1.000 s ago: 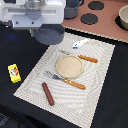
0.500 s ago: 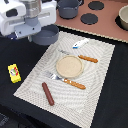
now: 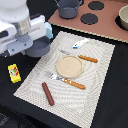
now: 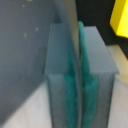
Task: Interact with the objects in diverse but meaningful ways.
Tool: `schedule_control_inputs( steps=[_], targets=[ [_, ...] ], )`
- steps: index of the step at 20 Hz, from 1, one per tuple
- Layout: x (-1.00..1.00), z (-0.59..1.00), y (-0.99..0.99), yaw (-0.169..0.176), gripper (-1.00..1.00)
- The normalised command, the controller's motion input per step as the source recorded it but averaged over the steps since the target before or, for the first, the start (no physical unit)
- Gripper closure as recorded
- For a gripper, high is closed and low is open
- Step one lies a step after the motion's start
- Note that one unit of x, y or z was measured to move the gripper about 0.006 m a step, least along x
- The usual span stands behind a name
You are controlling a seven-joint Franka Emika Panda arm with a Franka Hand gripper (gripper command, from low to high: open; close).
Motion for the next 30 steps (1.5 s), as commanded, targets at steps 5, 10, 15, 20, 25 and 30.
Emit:
schedule_control_inputs(
  steps=[5, 10, 15, 20, 25, 30],
  targets=[
    [-0.2, -0.08, 0.12, 0.027, 1.0],
    [-0.2, -0.09, 0.06, 0.033, 1.0],
    [-0.27, -0.3, 0.0, 0.047, 1.0],
    [-0.29, -0.37, 0.01, 0.06, 1.0],
    [-0.24, -0.24, 0.11, 0.059, 1.0],
    [-0.07, 0.15, 0.23, 0.017, -1.0]
  ],
)
